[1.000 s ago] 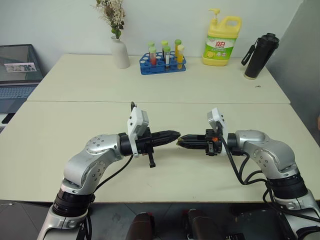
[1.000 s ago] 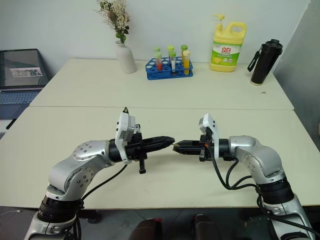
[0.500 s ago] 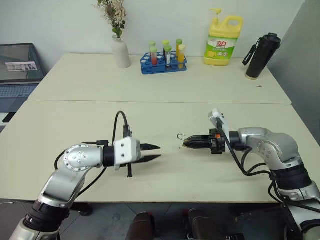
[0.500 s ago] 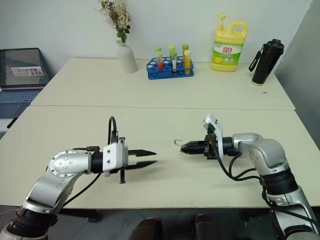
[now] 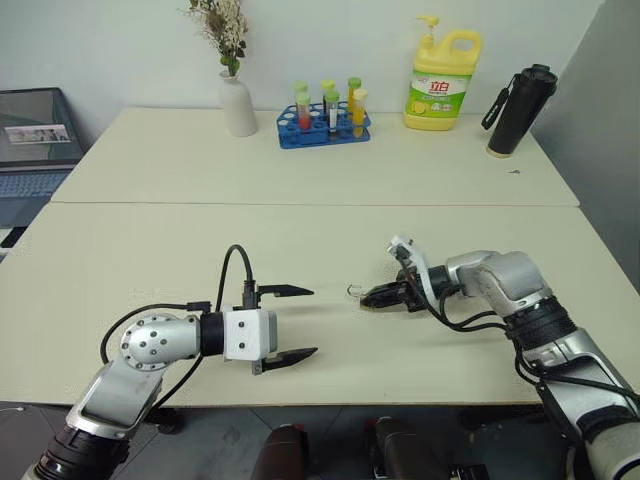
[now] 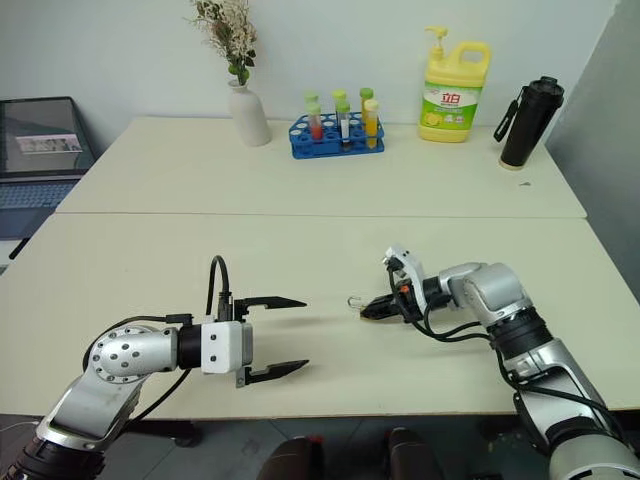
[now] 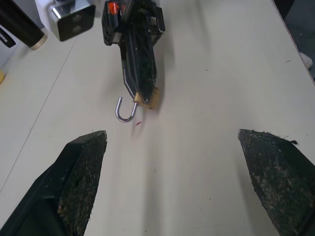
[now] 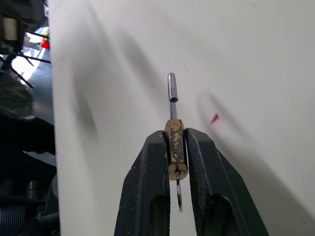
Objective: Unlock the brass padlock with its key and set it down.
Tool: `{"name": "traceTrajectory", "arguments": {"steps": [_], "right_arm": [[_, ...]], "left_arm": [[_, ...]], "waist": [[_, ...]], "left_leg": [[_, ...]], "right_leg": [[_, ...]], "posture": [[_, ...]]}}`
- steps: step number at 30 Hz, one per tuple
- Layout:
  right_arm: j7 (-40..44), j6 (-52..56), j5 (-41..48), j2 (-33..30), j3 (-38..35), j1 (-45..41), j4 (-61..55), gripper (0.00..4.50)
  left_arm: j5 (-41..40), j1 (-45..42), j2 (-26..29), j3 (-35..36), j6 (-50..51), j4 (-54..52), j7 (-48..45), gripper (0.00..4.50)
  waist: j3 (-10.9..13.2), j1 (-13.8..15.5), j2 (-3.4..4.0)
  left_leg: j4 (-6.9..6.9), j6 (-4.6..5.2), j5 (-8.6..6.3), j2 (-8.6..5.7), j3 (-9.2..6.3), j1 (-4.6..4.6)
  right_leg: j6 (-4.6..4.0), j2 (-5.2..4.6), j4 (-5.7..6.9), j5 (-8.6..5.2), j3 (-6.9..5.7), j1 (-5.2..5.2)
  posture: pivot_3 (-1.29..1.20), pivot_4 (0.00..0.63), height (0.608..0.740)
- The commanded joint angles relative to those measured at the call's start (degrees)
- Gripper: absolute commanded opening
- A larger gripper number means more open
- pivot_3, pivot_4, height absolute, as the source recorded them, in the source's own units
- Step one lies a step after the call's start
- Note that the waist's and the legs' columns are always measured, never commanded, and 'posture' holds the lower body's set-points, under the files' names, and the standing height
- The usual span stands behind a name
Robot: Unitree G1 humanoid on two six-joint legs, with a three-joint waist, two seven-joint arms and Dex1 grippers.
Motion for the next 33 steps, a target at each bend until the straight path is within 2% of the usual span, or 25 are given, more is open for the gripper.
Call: {"name": "traceTrajectory", "arguments": {"steps": [1,6,8,9,11,14,17,20,26,33], "right_arm": [[1.67,-2.42,-2.72,0.37,0.85,-2.27,2.11,0.17],[2.67,-4.28,-5.07,-0.94,0.34,-2.56,2.59,1.8],[3.47,-8.29,-7.44,-3.87,0.66,-1.23,0.83,2.07],[3.69,-9.48,-8.15,-4.58,0.78,-0.78,0.3,2.37],[3.63,-12.87,-7.28,-6.79,-2.95,2.0,-3.14,3.04],[3.77,-17.92,-6.8,-9.31,-6.64,6.5,-8.34,3.04],[5.41,-20.81,-5.59,-11.63,-8.84,11.76,-15.04,3.04],[3.77,-27.75,-6.47,-12.53,-11.97,17.49,-21.03,3.04],[4.48,-32.38,-6.66,-18.37,-18.12,24.85,-29.95,3.04],[2.05,-32.41,-7.15,-18.44,-17.96,25.69,-30.92,3.04]], "left_arm": [[0.22,-0.13,-0.46,0.2,0.29,-2.56,1.19,4.5],[-0.69,-0.91,-1.25,-0.38,1.94,-2.46,1.42,4.5],[-2.77,-1.25,-2.08,0.05,4.85,-2.83,1.98,4.5],[-3.26,-1.24,-2.28,0.25,5.66,-3.04,2.08,4.5],[-6.37,-1.02,-2.38,1.44,13.38,-4.06,3.2,4.5],[-8.14,-1.26,-2.35,2.83,21.2,-5.02,5.67,4.5],[-9.29,-1.55,-2.19,3.93,24.86,-6.17,6.77,4.5],[-8.8,-1.43,-0.59,3.78,25.85,-6.8,5.67,4.5],[-10.35,-1.76,1.68,4.34,25.7,-6.37,1.75,4.5],[-10.9,-1.99,2.15,3.72,23.32,-5.41,-2.3,4.5]], "waist": [[0.0,0.0,0.0],[0.0,0.03,0.0],[0.01,0.18,0.02],[0.01,0.24,0.02],[0.0,0.31,-0.01],[0.02,0.18,-0.02],[0.02,-0.02,-0.01],[0.03,-0.08,-0.01],[0.05,0.15,0.01],[0.05,0.08,-0.02]], "left_leg": [[0.0,0.0,0.0,-0.01,0.01,0.0],[0.01,0.0,0.0,-0.02,0.0,0.01],[0.01,0.0,0.0,-0.02,-0.01,0.02],[0.02,0.0,0.0,-0.05,-0.03,0.01],[0.03,0.0,0.0,-0.09,-0.02,0.01],[0.02,0.0,0.0,-0.08,-0.05,-0.01],[0.0,0.0,-0.01,-0.02,-0.08,0.0],[-0.01,-0.01,-0.01,0.03,-0.1,0.04],[0.02,-0.01,0.0,-0.04,-0.06,0.05],[0.04,-0.01,0.0,0.0,-0.03,0.09]], "right_leg": [[0.0,0.0,0.0,0.0,0.0,0.0],[0.01,0.0,0.01,0.0,-0.01,0.01],[0.01,0.0,0.02,0.0,-0.02,0.01],[0.03,0.0,0.02,-0.01,-0.05,0.02],[0.05,0.0,0.01,-0.02,-0.05,0.03],[0.27,0.0,-0.02,-0.15,-0.06,0.05],[0.27,0.0,0.0,-0.16,-0.05,0.04],[0.28,0.03,0.02,-0.16,-0.05,0.04],[0.28,0.06,0.03,-0.16,-0.03,0.07],[0.28,0.05,0.01,-0.16,0.01,0.09]], "posture": [[0.0,0.15,0.74],[0.0,0.15,0.74],[0.0,0.15,0.74],[0.0,0.15,0.74],[0.0,0.15,0.74],[0.0,0.15,0.74],[0.0,0.15,0.74],[0.0,0.15,0.74],[0.0,0.15,0.74],[0.0,0.15,0.74]]}}
